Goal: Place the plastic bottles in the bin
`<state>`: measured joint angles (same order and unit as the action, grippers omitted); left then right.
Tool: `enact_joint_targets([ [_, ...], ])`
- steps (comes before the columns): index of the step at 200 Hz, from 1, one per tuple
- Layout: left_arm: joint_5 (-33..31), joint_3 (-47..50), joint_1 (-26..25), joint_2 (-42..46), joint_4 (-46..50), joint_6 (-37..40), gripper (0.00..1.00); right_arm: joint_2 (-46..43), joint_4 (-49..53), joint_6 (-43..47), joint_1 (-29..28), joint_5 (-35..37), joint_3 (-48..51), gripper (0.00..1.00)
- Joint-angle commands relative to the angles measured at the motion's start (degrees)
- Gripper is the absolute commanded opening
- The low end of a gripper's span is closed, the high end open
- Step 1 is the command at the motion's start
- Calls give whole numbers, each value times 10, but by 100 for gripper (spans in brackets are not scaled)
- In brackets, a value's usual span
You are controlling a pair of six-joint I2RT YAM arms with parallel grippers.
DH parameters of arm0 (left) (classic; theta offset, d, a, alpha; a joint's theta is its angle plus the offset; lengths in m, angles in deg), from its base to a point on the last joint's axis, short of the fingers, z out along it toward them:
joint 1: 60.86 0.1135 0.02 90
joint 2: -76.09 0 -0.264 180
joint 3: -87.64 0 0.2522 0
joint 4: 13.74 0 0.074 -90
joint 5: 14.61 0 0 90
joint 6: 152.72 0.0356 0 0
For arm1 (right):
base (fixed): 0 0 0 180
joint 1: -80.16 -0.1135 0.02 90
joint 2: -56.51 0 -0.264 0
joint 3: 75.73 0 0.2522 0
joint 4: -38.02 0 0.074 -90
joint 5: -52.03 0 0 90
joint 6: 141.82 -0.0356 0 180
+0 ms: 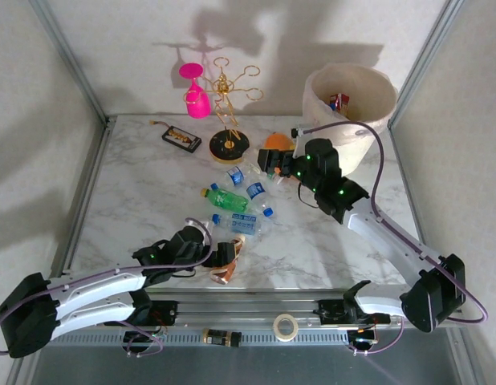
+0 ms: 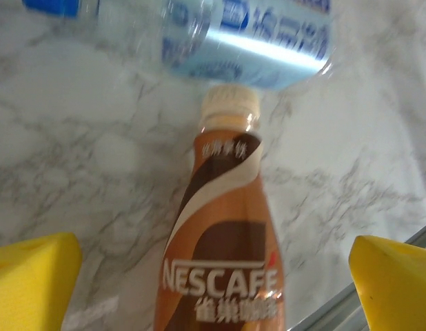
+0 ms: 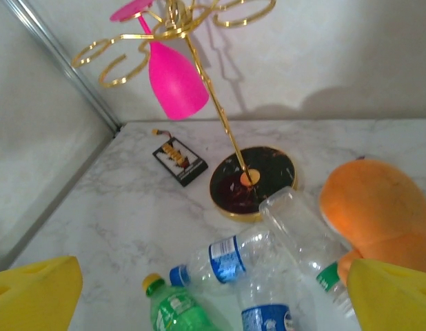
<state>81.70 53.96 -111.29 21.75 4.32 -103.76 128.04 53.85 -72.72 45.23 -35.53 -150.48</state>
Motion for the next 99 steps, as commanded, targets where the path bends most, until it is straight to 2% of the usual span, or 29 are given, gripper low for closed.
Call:
enact_joint_targets([
  [1, -32, 7, -24, -5, 47, -10, 98, -31, -44, -38, -4, 15, 36, 99],
  [36, -49, 3, -65, -40, 44, -15, 94, -52, -75, -68, -5, 18, 86, 99],
  [78, -62, -1, -95, -79, 35, -20, 89, -59, -81, -71, -5, 28, 99, 99],
  [99, -66, 1, -101, -93, 35, -18, 82, -57, -81, -71, -5, 28, 99, 99],
])
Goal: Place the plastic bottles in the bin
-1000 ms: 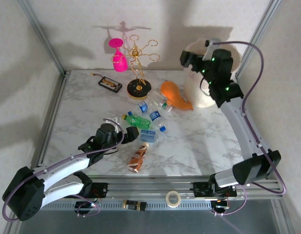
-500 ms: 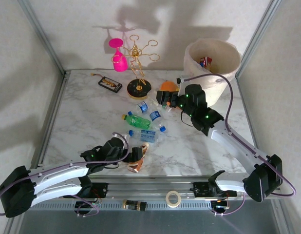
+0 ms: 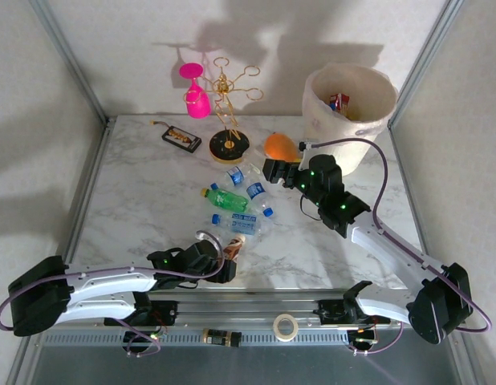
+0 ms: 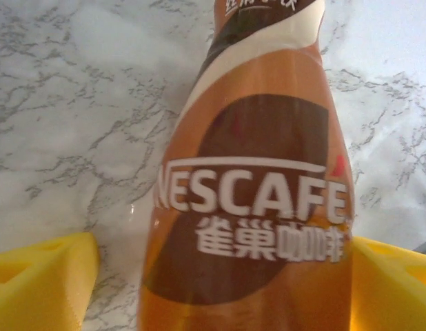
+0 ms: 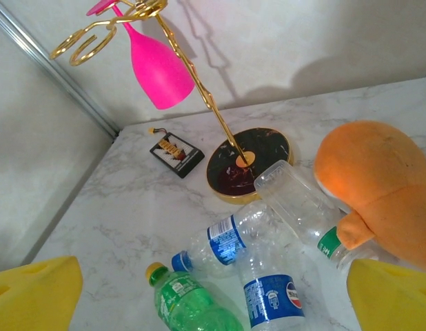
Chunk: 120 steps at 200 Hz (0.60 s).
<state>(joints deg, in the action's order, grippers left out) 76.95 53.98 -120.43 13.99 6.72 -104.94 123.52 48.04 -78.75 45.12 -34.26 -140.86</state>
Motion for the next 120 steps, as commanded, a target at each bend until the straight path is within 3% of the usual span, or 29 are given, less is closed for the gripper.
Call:
enact_joint_targets([
  [1, -18, 0, -10, -16, 11, -7, 81, -12, -23, -10, -4, 16, 3, 99],
  [34, -21, 2, -15, -27, 8, -3, 62, -7, -26, -12, -4, 14, 3, 99],
  [62, -20, 4, -15, -13, 6, 1, 53, -5, -26, -13, -4, 14, 1, 99],
  [120, -41, -5, -15, 104, -2, 44, 49, -13, -57, -26, -3, 14, 13, 99],
])
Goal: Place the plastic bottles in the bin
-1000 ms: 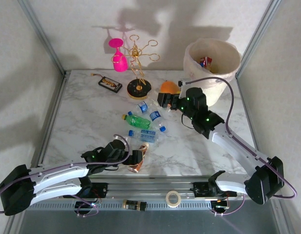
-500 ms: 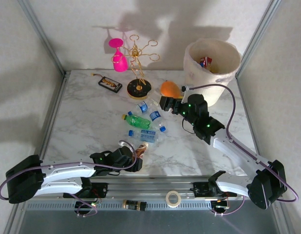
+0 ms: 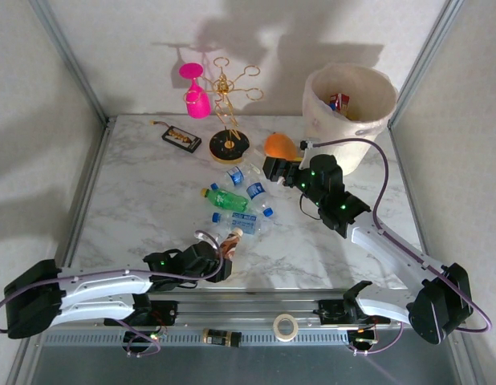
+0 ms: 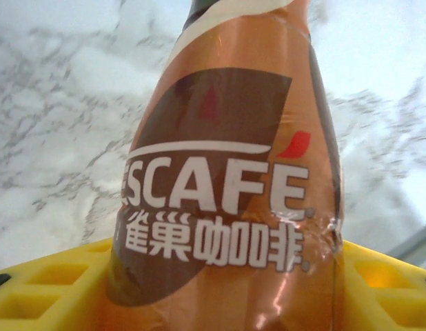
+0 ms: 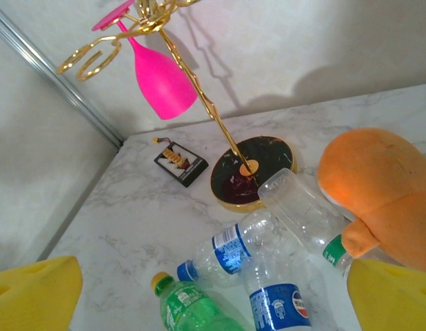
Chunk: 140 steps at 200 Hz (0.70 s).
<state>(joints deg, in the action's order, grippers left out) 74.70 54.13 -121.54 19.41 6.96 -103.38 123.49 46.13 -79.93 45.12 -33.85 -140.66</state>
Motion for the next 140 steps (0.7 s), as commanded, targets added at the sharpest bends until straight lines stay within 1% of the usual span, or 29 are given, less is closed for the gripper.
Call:
enact_joint_targets([
  [1, -21, -7, -4, 52, -4, 29, 49, -13, -39, -14, -3, 10, 12, 99],
  [22, -67, -14, -3, 90, -21, 33, 49, -9, -56, -18, -3, -8, 16, 99],
  [43, -120, -14, -1, 109, -79, 33, 49, -4, -72, -18, -3, -42, 18, 99],
  [55, -139, -13, 3, 106, -125, 44, 49, 0, -91, -18, -3, -70, 20, 99],
  [80, -167, -33, 23, 66, -190, 74, 48, 16, -111, -25, -3, -141, 11, 99],
  [102, -168, -55, 47, 28, -253, 96, 47, 38, -130, -39, -4, -205, 1, 99],
  [108, -164, -60, 52, 19, -285, 102, 47, 45, -138, -45, -5, -219, 0, 99],
  [122, -146, -75, 65, -2, -325, 116, 47, 57, -156, -60, -8, -242, -2, 98],
  [140, -119, -103, 81, -34, -347, 137, 47, 71, -172, -71, -15, -266, -6, 96],
])
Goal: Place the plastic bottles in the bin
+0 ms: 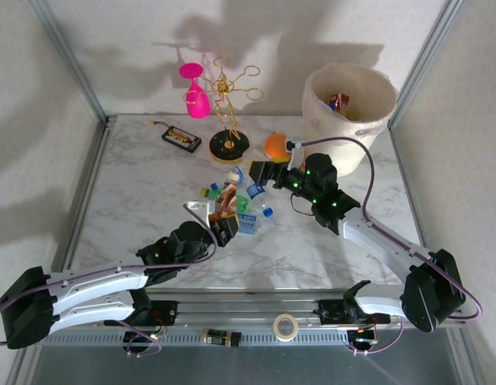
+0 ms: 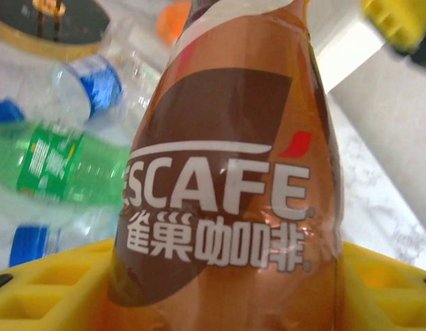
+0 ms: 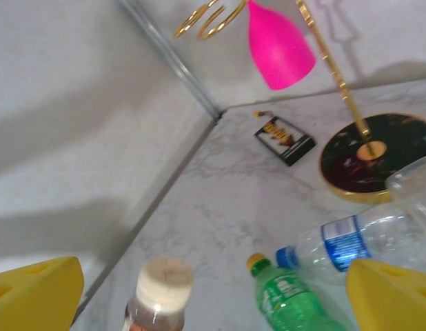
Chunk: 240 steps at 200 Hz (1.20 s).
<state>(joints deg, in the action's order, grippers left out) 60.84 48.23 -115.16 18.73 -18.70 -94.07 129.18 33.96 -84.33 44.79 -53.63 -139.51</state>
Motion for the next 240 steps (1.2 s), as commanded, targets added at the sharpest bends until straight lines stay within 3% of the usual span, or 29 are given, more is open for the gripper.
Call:
enact_joint_targets([
  [1, 20, -45, 18, -29, -91, 44, 47, 15, -51, -27, -12, -69, -19, 96],
  [35, 62, -74, 34, -72, -123, 63, 47, 33, -88, -47, -23, -102, -20, 92],
  [67, 104, -89, 35, -107, -142, 61, 47, 48, -117, -60, -26, -121, -24, 83],
  [147, 120, -86, 35, -109, -134, 60, 50, 67, -113, -49, -26, -131, -30, 35],
  [166, 117, -85, 35, -108, -131, 57, 59, 70, -111, -48, -26, -137, -33, 29],
  [212, 92, -74, 36, -91, -128, 54, 88, 64, -99, -39, -26, -119, -34, 28],
  [240, 77, -66, 41, -71, -123, 50, 98, 60, -78, -25, -24, -96, -38, 27],
])
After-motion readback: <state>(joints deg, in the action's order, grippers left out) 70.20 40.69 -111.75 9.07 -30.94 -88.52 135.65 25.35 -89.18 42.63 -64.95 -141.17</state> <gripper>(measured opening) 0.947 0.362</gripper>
